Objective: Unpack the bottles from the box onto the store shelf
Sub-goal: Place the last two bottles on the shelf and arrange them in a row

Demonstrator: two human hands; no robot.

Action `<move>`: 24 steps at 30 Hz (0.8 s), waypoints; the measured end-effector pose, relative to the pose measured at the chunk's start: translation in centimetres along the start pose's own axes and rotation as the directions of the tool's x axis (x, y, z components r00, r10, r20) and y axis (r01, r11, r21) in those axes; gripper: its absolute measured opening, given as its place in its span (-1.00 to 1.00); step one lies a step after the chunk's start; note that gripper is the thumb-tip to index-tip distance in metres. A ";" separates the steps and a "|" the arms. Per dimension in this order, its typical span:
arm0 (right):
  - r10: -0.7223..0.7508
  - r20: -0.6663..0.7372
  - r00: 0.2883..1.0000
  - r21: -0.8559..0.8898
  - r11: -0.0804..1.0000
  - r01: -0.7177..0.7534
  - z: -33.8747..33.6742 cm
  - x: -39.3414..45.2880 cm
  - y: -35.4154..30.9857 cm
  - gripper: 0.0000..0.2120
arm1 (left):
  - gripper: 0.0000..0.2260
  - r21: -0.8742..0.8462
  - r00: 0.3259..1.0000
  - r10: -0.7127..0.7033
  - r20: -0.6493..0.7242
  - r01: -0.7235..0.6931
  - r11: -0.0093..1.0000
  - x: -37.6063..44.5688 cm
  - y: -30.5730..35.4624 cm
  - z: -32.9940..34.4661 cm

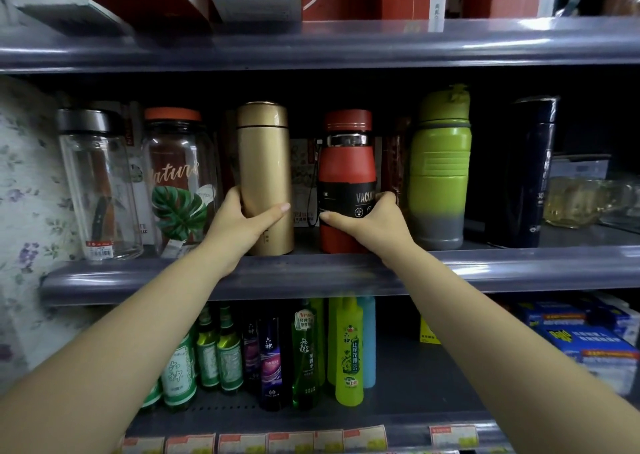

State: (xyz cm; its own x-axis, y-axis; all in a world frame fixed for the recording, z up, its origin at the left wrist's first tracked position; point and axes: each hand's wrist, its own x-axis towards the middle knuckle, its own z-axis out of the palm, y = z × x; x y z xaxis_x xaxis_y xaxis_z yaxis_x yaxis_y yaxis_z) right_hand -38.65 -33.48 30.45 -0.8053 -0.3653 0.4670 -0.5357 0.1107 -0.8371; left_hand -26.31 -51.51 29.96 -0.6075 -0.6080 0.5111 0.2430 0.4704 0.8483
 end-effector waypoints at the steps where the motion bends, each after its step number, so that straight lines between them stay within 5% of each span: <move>1: 0.008 0.022 1.000 0.017 1.000 -0.008 0.0 0.0 0.0 -0.11 | -0.31 0.001 1.000 0.000 0.001 0.000 1.000 0.0 0.0 0.0; 8: -0.002 0.229 0.973 0.205 0.978 -0.047 -1.1 0.2 0.4 -0.28 | -0.32 -0.003 1.000 -0.006 0.009 0.006 1.000 0.1 -0.1 -0.1; 12: -0.031 0.140 0.990 0.156 0.988 0.009 -0.8 -0.2 0.3 -0.23 | -0.34 -0.008 1.000 -0.001 0.005 0.001 1.000 0.0 0.0 0.0; 19: -0.096 -0.061 0.993 -0.207 0.975 0.081 0.5 -0.9 -0.2 -0.05 | -0.33 0.002 1.000 0.009 -0.002 -0.009 1.000 0.0 -0.1 0.0; 24: 0.006 0.106 0.994 0.050 0.999 -0.012 -0.3 -0.1 0.1 -0.03 | -0.34 0.011 1.000 0.009 -0.003 -0.009 1.000 -0.1 0.0 0.0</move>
State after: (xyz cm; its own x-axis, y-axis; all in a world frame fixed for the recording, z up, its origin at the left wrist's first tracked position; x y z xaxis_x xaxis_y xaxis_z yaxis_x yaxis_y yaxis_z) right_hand -38.73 -33.18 30.38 -0.7770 -0.4609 0.4289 -0.5130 0.0686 -0.8557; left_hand -26.26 -51.49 29.94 -0.6035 -0.6055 0.5188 0.2399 0.4826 0.8424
